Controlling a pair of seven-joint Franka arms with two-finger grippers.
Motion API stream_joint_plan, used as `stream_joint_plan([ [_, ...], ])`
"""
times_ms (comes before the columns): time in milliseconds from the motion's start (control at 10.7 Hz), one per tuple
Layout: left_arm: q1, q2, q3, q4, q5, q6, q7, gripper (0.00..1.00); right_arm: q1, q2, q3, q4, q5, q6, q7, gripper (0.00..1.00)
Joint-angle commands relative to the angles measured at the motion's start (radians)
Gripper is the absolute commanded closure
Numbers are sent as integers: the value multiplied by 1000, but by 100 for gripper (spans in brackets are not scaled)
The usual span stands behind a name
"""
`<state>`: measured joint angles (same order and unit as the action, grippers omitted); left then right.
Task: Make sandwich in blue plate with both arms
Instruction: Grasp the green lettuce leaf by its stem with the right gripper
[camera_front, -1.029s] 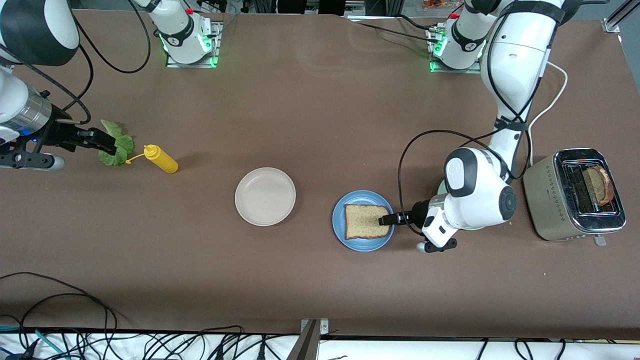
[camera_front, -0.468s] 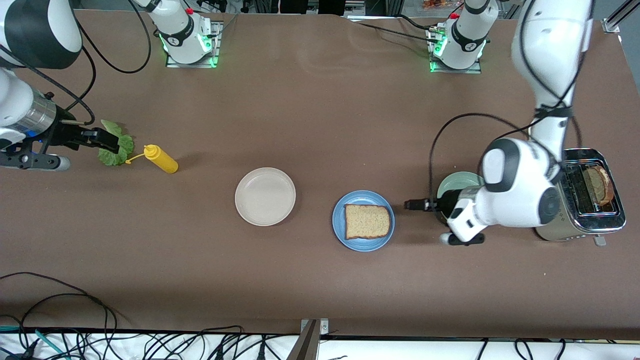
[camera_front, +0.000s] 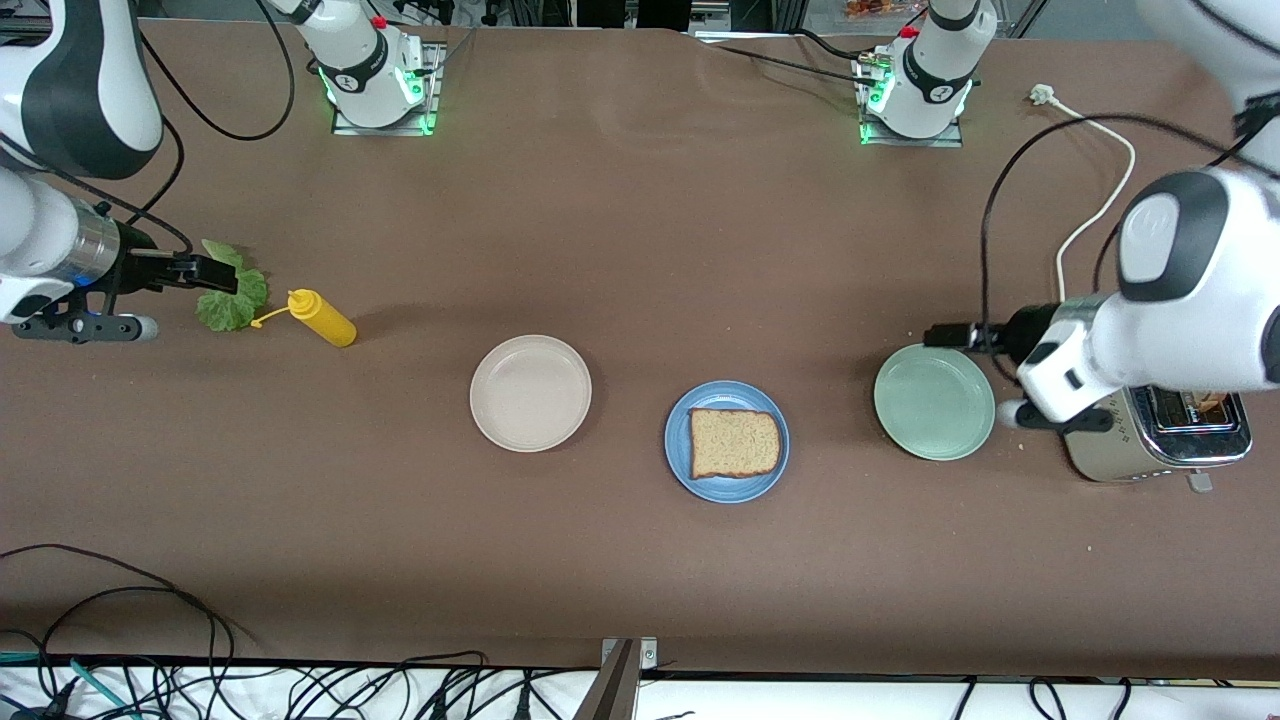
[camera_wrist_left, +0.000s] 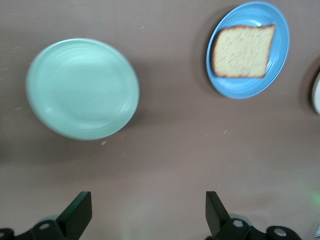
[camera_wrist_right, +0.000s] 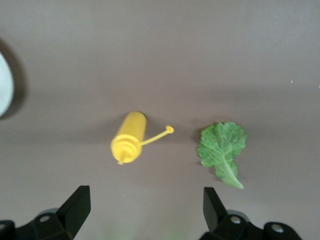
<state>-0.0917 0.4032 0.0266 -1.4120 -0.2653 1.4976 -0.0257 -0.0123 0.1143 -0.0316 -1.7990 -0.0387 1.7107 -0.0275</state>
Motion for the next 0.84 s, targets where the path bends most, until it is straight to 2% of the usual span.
stream_joint_plan([
  [0,-7,-167,-4,-74,161,-86,20,0,-3,-13,-80,-80,-7,9,-127,0],
  [187,1,-251,-4,-134,234,-86,20,0,-3,4,-144,-135,-48,48,-152,0],
  [374,29,-326,-2,-172,262,-86,18,0,-5,5,-216,-235,-58,168,-266,0],
  [749,88,-382,7,-229,276,-36,21,0,-5,68,-298,-385,-49,387,-367,0],
])
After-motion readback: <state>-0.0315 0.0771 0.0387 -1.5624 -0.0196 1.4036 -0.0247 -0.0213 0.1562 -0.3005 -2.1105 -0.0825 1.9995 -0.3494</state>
